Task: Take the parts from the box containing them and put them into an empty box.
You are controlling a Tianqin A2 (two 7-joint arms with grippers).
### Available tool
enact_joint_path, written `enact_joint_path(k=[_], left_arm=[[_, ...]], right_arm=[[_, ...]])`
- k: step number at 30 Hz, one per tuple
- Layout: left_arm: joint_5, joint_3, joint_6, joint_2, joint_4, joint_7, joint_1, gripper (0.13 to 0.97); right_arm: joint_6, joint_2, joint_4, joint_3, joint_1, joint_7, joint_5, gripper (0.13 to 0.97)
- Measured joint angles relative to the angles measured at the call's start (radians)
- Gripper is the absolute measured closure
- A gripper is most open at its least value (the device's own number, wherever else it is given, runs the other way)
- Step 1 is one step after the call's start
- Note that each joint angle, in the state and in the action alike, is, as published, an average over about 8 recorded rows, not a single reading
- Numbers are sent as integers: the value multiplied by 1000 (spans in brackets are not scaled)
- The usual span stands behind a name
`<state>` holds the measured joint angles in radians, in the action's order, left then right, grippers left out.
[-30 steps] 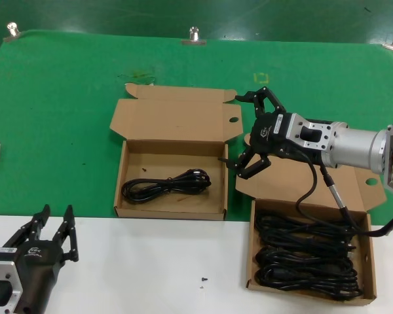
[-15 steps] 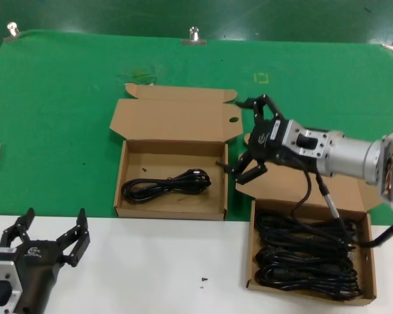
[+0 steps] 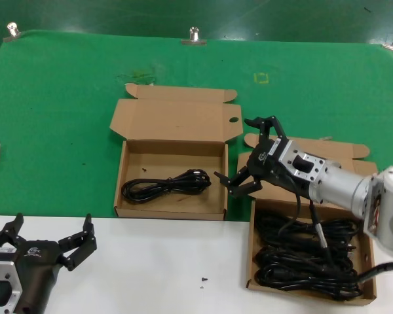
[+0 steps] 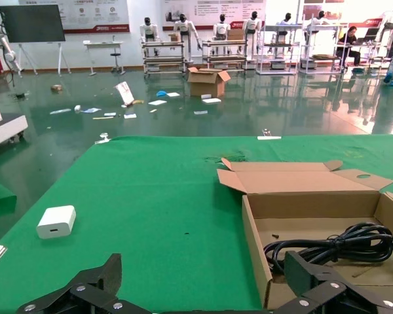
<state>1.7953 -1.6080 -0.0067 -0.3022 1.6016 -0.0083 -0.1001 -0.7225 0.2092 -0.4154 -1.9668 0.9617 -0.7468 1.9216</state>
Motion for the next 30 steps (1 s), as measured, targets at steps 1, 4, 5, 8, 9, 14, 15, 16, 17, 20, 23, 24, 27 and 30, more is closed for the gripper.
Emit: enact_joint_path(k=[1, 4, 5, 8, 9, 14, 15, 16, 17, 20, 23, 24, 27, 30], left_arm=[[0, 0, 0, 0, 0, 0, 0, 280], [0, 1, 0, 0, 0, 1, 0, 240], [0, 1, 1, 0, 0, 1, 0, 226], [1, 1, 1, 0, 0, 1, 0, 186], [1, 1, 1, 0, 0, 1, 0, 173], [1, 2, 2, 1, 0, 2, 0, 167], [1, 2, 2, 1, 0, 2, 0, 162], [1, 2, 2, 1, 0, 2, 0, 157], [1, 2, 2, 1, 0, 2, 0, 152], [2, 3, 2, 1, -1, 3, 0, 137], [2, 3, 3, 1, -1, 3, 0, 132], [2, 3, 3, 1, -1, 3, 0, 132], [2, 4, 3, 1, -1, 4, 0, 132], [2, 4, 4, 1, -1, 4, 0, 132]], right_arm=[[13, 2, -22, 7, -17, 14, -2, 129], [51, 6, -84, 26, -67, 53, -9, 129], [64, 8, -105, 32, -84, 66, -11, 129], [102, 13, -167, 52, -135, 105, -17, 129], [114, 14, -187, 58, -151, 118, -19, 129], [177, 22, -290, 90, -235, 183, -30, 129], [189, 24, -310, 96, -251, 196, -32, 129], [202, 25, -331, 103, -268, 209, -34, 129], [215, 27, -352, 109, -285, 222, -36, 129], [253, 32, -414, 128, -336, 261, -43, 129], [290, 36, -476, 147, -386, 300, -49, 129], [303, 38, -496, 154, -402, 313, -51, 129], [340, 43, -558, 173, -453, 352, -57, 129], [378, 47, -620, 192, -503, 391, -64, 129]])
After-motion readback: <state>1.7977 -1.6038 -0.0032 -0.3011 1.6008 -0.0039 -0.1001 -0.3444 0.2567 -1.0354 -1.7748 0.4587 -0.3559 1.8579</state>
